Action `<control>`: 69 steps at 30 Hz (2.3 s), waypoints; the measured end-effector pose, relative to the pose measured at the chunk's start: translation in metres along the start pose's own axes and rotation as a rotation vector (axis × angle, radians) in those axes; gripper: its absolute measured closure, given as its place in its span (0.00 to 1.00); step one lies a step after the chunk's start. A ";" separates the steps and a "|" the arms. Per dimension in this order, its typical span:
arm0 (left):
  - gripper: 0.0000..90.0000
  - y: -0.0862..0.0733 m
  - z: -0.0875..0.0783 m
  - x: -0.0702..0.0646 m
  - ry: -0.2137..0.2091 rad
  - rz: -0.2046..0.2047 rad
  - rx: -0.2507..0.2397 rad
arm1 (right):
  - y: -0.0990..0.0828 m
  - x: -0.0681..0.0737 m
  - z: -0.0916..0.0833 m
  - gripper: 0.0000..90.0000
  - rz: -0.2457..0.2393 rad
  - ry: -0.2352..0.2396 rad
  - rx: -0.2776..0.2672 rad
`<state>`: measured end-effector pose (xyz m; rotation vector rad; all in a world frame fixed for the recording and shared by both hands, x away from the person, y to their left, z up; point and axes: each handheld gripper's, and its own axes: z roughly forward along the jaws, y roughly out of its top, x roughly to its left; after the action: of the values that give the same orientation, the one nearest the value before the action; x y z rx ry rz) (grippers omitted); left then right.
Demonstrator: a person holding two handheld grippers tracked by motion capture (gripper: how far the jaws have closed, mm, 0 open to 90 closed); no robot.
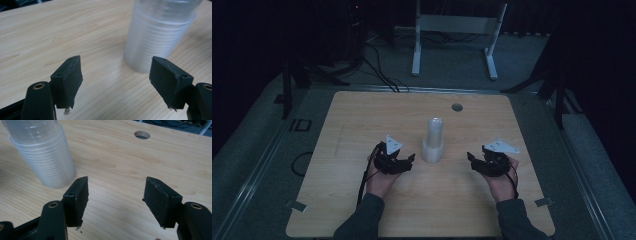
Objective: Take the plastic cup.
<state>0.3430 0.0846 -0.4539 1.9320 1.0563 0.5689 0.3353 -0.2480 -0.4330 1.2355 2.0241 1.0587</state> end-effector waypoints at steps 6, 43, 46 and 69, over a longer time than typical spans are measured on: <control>0.30 0.005 0.002 -0.005 -0.013 0.030 -0.013 | 0.011 0.005 0.001 0.40 -0.022 0.017 -0.010; 0.16 0.027 0.050 -0.033 -0.118 0.052 -0.037 | 0.055 0.030 0.003 0.39 -0.097 0.078 -0.070; 0.16 0.030 0.053 -0.035 -0.111 0.052 -0.044 | 0.056 0.031 0.005 0.39 -0.097 0.082 -0.071; 0.19 0.032 0.064 -0.042 -0.102 0.046 -0.081 | 0.062 0.041 0.013 0.38 -0.107 0.103 -0.071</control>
<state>0.3796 0.0107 -0.4620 1.8981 0.9134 0.5255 0.3568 -0.1904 -0.3902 1.0443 2.0851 1.1536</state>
